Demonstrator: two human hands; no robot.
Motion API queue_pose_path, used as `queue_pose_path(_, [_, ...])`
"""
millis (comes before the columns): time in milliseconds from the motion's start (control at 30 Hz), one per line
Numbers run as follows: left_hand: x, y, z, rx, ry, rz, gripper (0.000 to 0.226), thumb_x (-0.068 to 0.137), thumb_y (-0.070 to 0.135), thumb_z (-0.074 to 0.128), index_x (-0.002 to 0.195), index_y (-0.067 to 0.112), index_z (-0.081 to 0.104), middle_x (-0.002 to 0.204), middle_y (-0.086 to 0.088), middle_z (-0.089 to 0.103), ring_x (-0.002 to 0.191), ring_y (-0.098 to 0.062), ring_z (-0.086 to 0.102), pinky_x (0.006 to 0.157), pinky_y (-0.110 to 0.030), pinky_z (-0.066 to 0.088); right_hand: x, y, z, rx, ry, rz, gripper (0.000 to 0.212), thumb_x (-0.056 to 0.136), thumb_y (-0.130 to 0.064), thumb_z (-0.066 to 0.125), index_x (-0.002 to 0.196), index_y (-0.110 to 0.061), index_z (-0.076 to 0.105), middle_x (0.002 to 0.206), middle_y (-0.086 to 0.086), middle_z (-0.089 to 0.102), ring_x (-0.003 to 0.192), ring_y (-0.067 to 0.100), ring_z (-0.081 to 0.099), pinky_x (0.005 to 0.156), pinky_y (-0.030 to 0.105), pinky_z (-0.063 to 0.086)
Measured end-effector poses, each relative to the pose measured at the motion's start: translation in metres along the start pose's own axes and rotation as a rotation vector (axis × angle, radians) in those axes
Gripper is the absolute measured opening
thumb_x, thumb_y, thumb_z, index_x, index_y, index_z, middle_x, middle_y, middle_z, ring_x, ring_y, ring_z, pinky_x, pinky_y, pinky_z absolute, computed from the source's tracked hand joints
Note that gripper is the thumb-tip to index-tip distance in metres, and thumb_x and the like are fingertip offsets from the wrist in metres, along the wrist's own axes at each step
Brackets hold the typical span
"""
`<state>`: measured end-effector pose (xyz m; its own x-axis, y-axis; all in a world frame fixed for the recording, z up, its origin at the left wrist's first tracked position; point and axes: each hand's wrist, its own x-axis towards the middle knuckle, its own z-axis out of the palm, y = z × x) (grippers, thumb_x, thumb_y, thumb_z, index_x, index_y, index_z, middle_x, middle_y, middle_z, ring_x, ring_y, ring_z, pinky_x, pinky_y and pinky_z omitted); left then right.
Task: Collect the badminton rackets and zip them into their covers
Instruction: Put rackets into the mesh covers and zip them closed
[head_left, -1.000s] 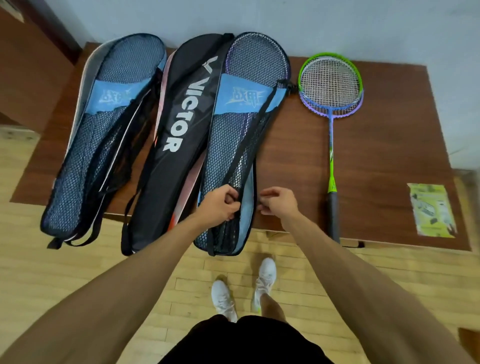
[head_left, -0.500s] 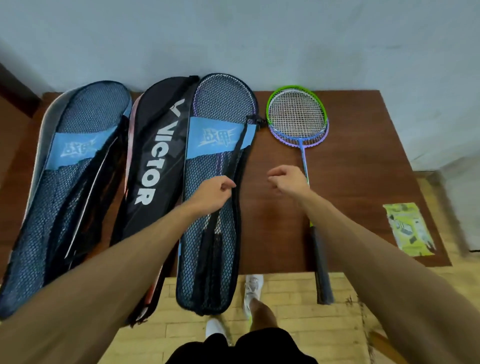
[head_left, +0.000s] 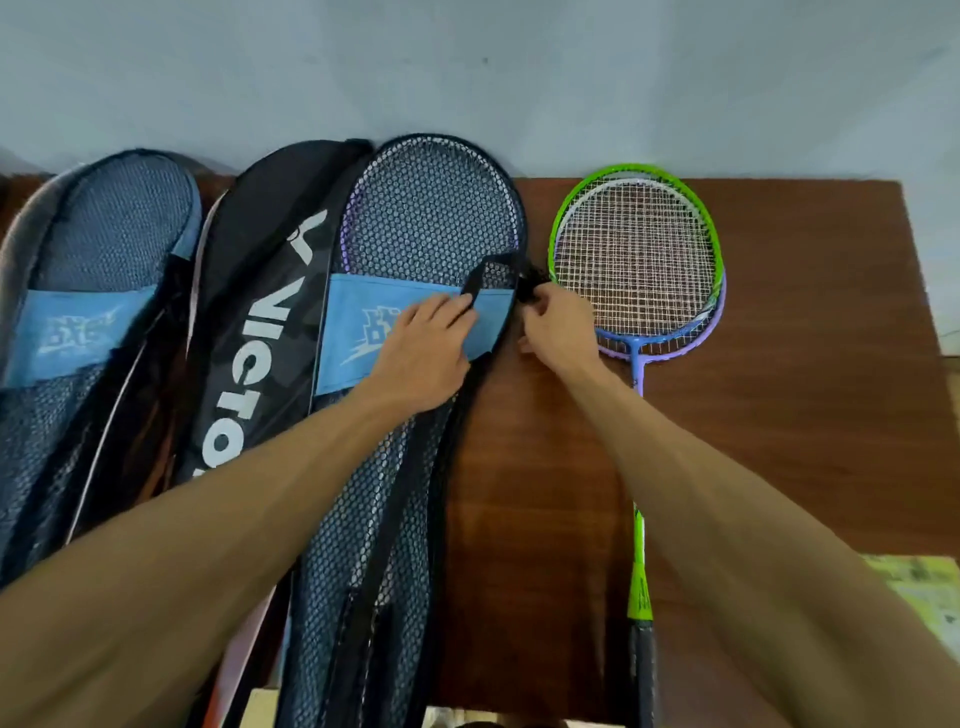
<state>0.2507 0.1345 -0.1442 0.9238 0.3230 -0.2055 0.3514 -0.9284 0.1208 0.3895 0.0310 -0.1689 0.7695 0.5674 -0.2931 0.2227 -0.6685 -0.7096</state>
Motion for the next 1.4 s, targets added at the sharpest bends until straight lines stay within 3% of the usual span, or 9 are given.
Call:
queue_pose_path(200, [0.014, -0.012, 0.001, 0.100, 0.079, 0.070, 0.055, 0.086, 0.025, 0.055, 0.139, 0.018, 0.045, 0.143, -0.005, 0.045, 0.124, -0.029, 0.045, 0.094, -0.042, 0.041, 0.017, -0.009, 0.011, -0.039, 0.147, 0.043, 0.023, 0.090, -0.022, 0.055, 0.096, -0.002, 0.066, 0.087, 0.014, 0.071, 0.080, 0.029, 0.068, 0.081, 0.035, 0.052])
queue_pose_path(333, [0.022, -0.013, 0.003, 0.173, 0.095, 0.096, 0.053, 0.087, 0.032, 0.060, 0.136, 0.019, 0.047, 0.142, -0.007, 0.046, 0.118, -0.031, 0.048, 0.088, -0.042, 0.044, 0.020, -0.014, 0.013, -0.114, 0.140, 0.040, 0.026, 0.090, -0.019, 0.052, 0.082, 0.000, 0.068, 0.076, 0.015, 0.069, 0.071, 0.028, 0.066, 0.076, 0.033, 0.054])
queue_pose_path(467, [0.022, -0.016, 0.007, 0.219, 0.101, 0.118, 0.054, 0.086, 0.034, 0.061, 0.135, 0.018, 0.047, 0.141, -0.007, 0.047, 0.116, -0.031, 0.050, 0.087, -0.041, 0.046, 0.019, -0.015, 0.013, -0.105, 0.093, 0.061, 0.027, 0.085, -0.014, 0.049, 0.062, -0.003, 0.057, 0.059, 0.017, 0.065, 0.057, 0.031, 0.066, 0.068, 0.041, 0.057])
queue_pose_path(633, [0.024, -0.017, 0.005, 0.199, 0.076, 0.114, 0.053, 0.090, 0.032, 0.057, 0.140, 0.020, 0.042, 0.147, -0.005, 0.040, 0.121, -0.030, 0.044, 0.094, -0.040, 0.040, -0.014, -0.014, 0.010, -0.181, -0.082, -0.009, 0.017, 0.083, -0.010, 0.054, 0.079, 0.004, 0.064, 0.074, 0.020, 0.068, 0.066, 0.036, 0.066, 0.066, 0.046, 0.056])
queue_pose_path(767, [0.024, -0.014, 0.005, 0.193, 0.077, 0.101, 0.052, 0.097, 0.035, 0.045, 0.145, 0.021, 0.032, 0.154, -0.003, 0.029, 0.129, -0.030, 0.034, 0.102, -0.038, 0.033, -0.065, 0.004, 0.019, -0.272, -0.164, -0.207, 0.008, 0.082, -0.012, 0.056, 0.081, -0.006, 0.060, 0.083, 0.011, 0.063, 0.079, 0.032, 0.060, 0.069, 0.041, 0.048])
queue_pose_path(1000, [0.022, -0.009, 0.002, 0.155, 0.101, 0.072, 0.050, 0.093, 0.031, 0.055, 0.140, 0.020, 0.043, 0.149, -0.004, 0.039, 0.126, -0.029, 0.041, 0.100, -0.038, 0.038, -0.114, 0.014, 0.016, -0.385, -0.252, -0.334, 0.009, 0.084, -0.017, 0.054, 0.079, -0.011, 0.056, 0.078, 0.000, 0.054, 0.068, 0.023, 0.057, 0.062, 0.038, 0.049])
queue_pose_path(1233, [-0.033, 0.002, 0.009, -0.003, 0.074, 0.060, 0.042, 0.092, 0.021, 0.052, 0.134, 0.017, 0.051, 0.149, -0.003, 0.037, 0.134, -0.026, 0.035, 0.109, -0.039, 0.027, -0.136, 0.025, 0.023, -0.221, -0.184, -0.180, 0.004, 0.084, -0.021, 0.056, 0.080, -0.021, 0.057, 0.082, -0.008, 0.053, 0.079, 0.020, 0.058, 0.066, 0.033, 0.046])
queue_pose_path(1300, [-0.072, 0.006, 0.014, -0.051, 0.061, 0.046, 0.038, 0.091, 0.022, 0.054, 0.129, 0.019, 0.055, 0.145, -0.001, 0.042, 0.132, -0.024, 0.038, 0.107, -0.041, 0.030, -0.133, 0.023, 0.023, -0.181, -0.172, -0.177, 0.004, 0.085, -0.020, 0.055, 0.081, -0.021, 0.054, 0.084, -0.002, 0.058, 0.082, 0.023, 0.059, 0.067, 0.034, 0.045])
queue_pose_path(1400, [-0.122, 0.010, 0.025, -0.144, -0.012, -0.005, 0.042, 0.090, 0.028, 0.058, 0.131, 0.020, 0.054, 0.142, 0.000, 0.046, 0.136, -0.023, 0.034, 0.105, -0.046, 0.036, -0.133, 0.021, 0.023, -0.190, -0.200, -0.222, 0.011, 0.089, -0.018, 0.054, 0.097, -0.016, 0.061, 0.098, 0.007, 0.068, 0.092, 0.029, 0.062, 0.076, 0.037, 0.049])
